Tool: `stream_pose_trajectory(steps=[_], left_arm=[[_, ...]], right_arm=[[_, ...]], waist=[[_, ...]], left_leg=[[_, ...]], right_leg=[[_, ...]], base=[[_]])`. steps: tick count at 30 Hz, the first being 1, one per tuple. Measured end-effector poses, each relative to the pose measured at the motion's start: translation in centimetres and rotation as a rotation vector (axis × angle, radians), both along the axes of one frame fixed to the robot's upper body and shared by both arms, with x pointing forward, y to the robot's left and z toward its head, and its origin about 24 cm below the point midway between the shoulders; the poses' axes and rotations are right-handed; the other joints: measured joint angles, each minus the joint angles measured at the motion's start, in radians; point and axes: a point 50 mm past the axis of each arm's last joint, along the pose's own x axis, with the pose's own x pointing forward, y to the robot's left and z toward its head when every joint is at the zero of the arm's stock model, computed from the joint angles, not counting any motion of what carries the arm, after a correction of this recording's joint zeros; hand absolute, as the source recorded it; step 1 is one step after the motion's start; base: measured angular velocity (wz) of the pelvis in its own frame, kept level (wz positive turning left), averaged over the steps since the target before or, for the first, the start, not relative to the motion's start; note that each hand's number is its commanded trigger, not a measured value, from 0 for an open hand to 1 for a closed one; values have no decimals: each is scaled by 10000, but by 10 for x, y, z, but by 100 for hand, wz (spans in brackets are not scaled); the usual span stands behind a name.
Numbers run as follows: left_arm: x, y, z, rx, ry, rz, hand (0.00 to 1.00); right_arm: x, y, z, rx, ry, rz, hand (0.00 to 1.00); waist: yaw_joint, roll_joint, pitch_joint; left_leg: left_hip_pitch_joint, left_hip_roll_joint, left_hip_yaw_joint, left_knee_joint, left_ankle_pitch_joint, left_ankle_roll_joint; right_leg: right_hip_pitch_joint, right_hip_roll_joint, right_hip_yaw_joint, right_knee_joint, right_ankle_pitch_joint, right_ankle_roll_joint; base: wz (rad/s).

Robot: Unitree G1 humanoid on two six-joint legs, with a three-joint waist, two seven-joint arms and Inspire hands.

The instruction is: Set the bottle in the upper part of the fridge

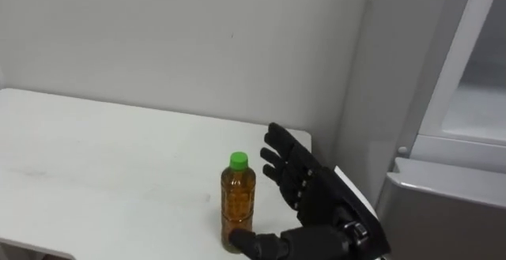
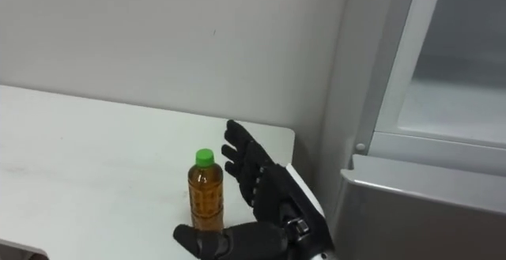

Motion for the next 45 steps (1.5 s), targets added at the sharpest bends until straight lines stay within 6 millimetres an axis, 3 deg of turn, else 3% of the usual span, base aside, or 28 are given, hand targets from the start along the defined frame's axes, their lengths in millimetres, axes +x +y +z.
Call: stream_pose_trajectory(steps=[3,8,11,15,25,30,45], left_arm=[[0,-2,0,77,-17,-68,0],[1,-9,-2,241,-11,-392,0],[0,-12,-3,245,16,-500,0],[-5,-12,-3,383,150,-632,0],[-11,-14,-4,357,330,-767,0],[-11,-14,-4,347,373,-806,0],[-10,-14,-4,194,647,-997,0]], right_arm=[[5,-4,-9,-68,417,-510,0],[9,-12,-30,230,1562,-1457,0],[10,-14,-31,581,1760,-1773,0],[15,-16,-28,867,1649,-2462,0],[16,-20,-28,1025,1661,-3491,0],[17,-14,-45,574,2359,-3652,0],[22,-15,-53,-861,2303,-3741,0]], waist=[[0,122,53],[158,200,2],[259,282,-21],[311,334,22],[465,333,15],[495,301,-12],[507,268,-4]], left_leg=[[-24,-31,-123,-8,2,4],[-3,-71,-171,-5,24,29],[63,-115,-244,-20,42,58],[179,-129,-442,-36,43,58],[-56,-271,-598,-60,118,135],[-51,-305,-675,-3,128,152],[-58,-463,-684,-62,228,299]], right_leg=[[-5,-19,-96,-3,-14,17],[5,-52,-184,8,-22,34],[67,-91,-215,9,-44,71],[238,-98,-353,-1,-45,75],[131,-200,-471,-2,-93,133],[176,-224,-508,7,-96,160],[320,-487,-1042,55,-167,333]], base=[[5],[2],[8],[11],[6],[3],[9]])
